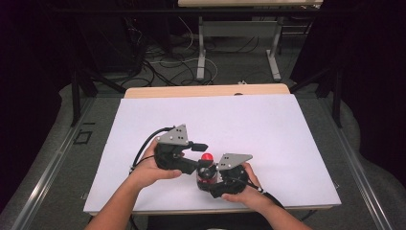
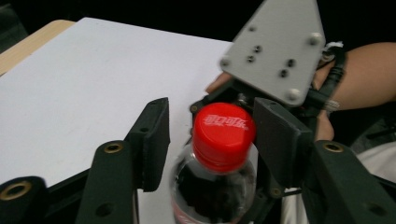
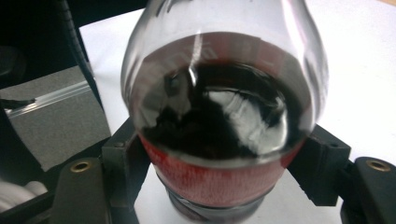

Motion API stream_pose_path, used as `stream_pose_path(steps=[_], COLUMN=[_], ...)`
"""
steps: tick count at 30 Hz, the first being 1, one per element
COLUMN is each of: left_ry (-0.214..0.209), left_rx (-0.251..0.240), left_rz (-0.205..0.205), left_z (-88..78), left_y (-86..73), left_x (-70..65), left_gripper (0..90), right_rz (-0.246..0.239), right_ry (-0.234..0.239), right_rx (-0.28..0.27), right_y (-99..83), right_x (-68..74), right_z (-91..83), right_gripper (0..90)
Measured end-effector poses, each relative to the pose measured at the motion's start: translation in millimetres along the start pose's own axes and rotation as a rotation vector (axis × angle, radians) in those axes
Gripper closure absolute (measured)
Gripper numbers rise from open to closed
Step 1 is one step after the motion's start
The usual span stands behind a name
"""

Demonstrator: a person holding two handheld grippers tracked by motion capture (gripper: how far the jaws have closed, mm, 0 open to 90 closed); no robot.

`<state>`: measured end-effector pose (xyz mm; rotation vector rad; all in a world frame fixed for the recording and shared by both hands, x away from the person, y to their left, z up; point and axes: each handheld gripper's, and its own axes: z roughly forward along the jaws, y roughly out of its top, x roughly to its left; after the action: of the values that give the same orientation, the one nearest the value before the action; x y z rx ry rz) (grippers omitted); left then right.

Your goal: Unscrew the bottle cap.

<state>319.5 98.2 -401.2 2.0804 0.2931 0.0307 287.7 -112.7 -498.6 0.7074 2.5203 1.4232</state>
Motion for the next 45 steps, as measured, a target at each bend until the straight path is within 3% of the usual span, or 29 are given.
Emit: stream_pose_path(steps=[5, 9, 12, 14, 16, 18, 22, 24, 27, 29, 32, 36, 37, 40, 43, 45], left_ry=[-0.053, -0.022, 0.025, 0.069, 0.124, 0.210, 0.408, 0.481, 0.527, 0.523, 0.470, 0.402, 0.372, 0.227, 0.150, 0.128], left_rx=[-0.013, -0.024, -0.031, -0.027, -0.047, -0.051, -0.073, -0.070, -0.067, -0.069, -0.067, -0.080, -0.076, -0.056, -0.022, -0.011], left_rz=[0.036, 0.060, 0.056, 0.052, 0.007, -0.029, -0.150, -0.171, -0.162, -0.154, -0.170, -0.147, -0.135, -0.086, -0.028, -0.019], left_z=[3.5, 6.0, 7.9, 8.9, 11.7, 14.3, 26.4, 32.7, 38.8, 39.0, 33.2, 18.4, 15.1, 8.6, 5.5, 5.8], left_y=[-2.4, -2.8, -3.2, -3.1, -2.9, -1.8, 0.7, 2.2, 5.1, 6.5, 8.3, 11.9, 12.7, 13.0, 9.8, 6.8], left_x=[-0.4, -6.1, -11.6, -14.8, -19.5, -24.3, -43.1, -52.6, -59.8, -58.7, -52.9, -45.3, -42.1, -29.7, -20.0, -14.0], left_gripper=[57.1, 61.0, 61.3, 61.4, 61.4, 61.4, 61.4, 61.4, 61.2, 60.9, 53.3, 45.2, 43.7, 43.4, 44.3, 46.0], right_rz=[-0.012, -0.016, -0.010, -0.012, -0.001, 0.012, 0.033, 0.034, 0.041, 0.044, 0.036, 0.040, 0.043, 0.031, 0.027, 0.016], right_ry=[0.009, 0.005, -0.015, -0.030, -0.049, -0.072, -0.122, -0.129, -0.128, -0.134, -0.128, -0.129, -0.125, -0.115, -0.095, -0.083], right_rx=[0.005, 0.006, 0.002, 0.006, 0.013, -0.002, -0.003, 0.005, 0.007, -0.003, 0.006, -0.005, -0.002, -0.004, 0.000, -0.013], right_y=[-0.3, -0.7, -1.1, -1.4, -1.0, -1.3, -1.6, -2.2, -2.8, -2.7, -2.1, -2.3, -2.3, -2.3, -1.5, -1.5], right_x=[1.5, 0.8, 1.6, 1.3, 0.6, -1.2, -3.5, -3.2, -3.5, -4.2, -6.1, -8.2, -8.0, -7.7, -6.3, -5.5], right_z=[0.8, 1.3, 1.6, 1.6, 0.8, 1.1, 0.8, 1.2, 1.2, 0.8, -1.5, -1.5, -1.6, -1.0, -1.7, -1.3], right_gripper=[28.9, 28.9, 29.0, 29.0, 29.1, 29.1, 29.1, 29.1, 29.1, 29.1, 29.1, 29.1, 29.1, 29.1, 29.1, 29.1])
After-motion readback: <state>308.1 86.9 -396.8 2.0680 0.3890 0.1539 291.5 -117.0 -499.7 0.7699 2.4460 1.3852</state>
